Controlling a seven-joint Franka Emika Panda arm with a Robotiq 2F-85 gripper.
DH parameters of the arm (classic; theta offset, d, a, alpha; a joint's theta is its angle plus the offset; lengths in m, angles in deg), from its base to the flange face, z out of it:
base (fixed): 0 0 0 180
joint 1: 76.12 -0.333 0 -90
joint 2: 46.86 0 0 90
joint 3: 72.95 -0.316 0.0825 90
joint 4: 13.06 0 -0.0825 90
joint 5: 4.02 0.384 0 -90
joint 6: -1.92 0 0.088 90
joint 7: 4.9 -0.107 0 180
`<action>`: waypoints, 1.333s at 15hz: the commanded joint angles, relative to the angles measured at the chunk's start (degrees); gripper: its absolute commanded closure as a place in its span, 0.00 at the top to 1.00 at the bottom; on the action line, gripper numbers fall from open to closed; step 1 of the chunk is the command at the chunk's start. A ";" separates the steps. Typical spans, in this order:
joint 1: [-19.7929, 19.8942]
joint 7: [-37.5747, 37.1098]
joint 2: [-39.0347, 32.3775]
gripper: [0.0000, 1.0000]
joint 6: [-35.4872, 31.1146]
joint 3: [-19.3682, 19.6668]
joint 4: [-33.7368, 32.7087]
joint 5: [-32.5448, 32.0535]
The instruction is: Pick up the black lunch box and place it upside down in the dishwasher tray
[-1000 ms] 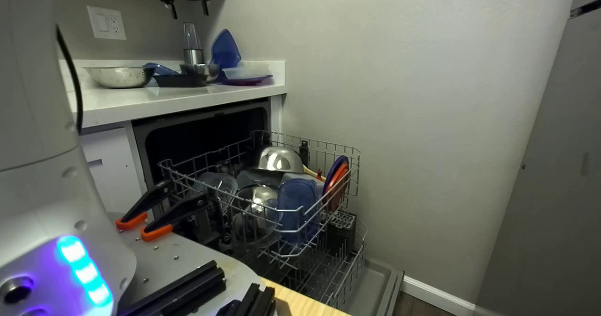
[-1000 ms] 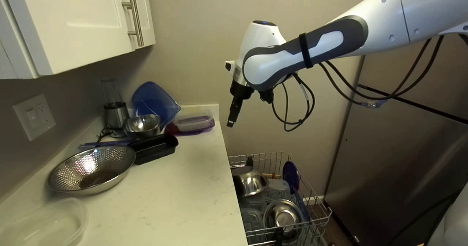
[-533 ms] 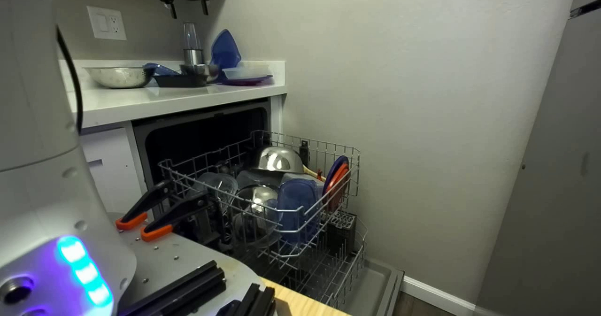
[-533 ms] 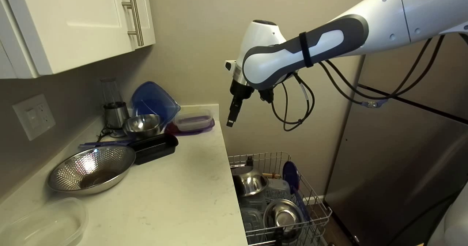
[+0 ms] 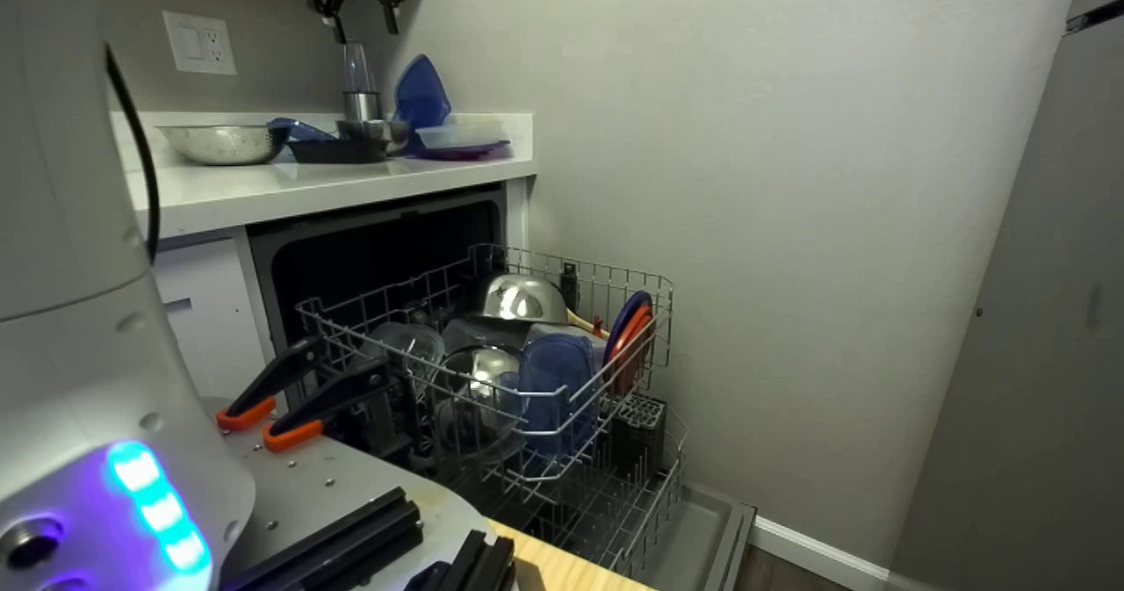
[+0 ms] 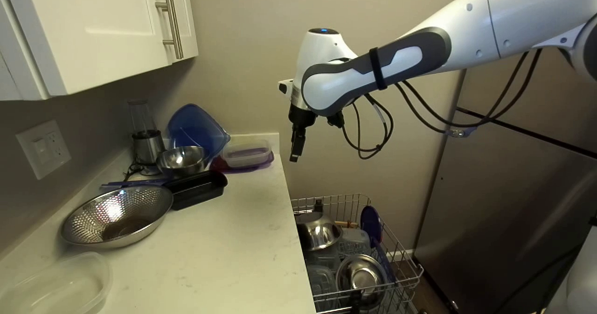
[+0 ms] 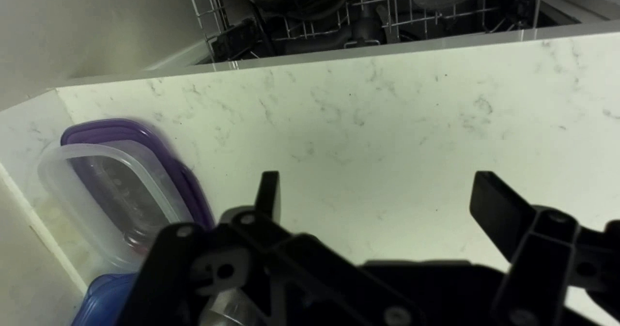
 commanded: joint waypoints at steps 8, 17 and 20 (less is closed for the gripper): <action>-3.06 27.55 -29.40 1.00 7.51 -2.83 -36.00 -5.31; -9.10 45.27 -42.17 1.00 11.86 -2.61 -52.75 -4.07; -10.31 47.84 -44.58 1.00 14.02 -2.32 -56.86 -3.63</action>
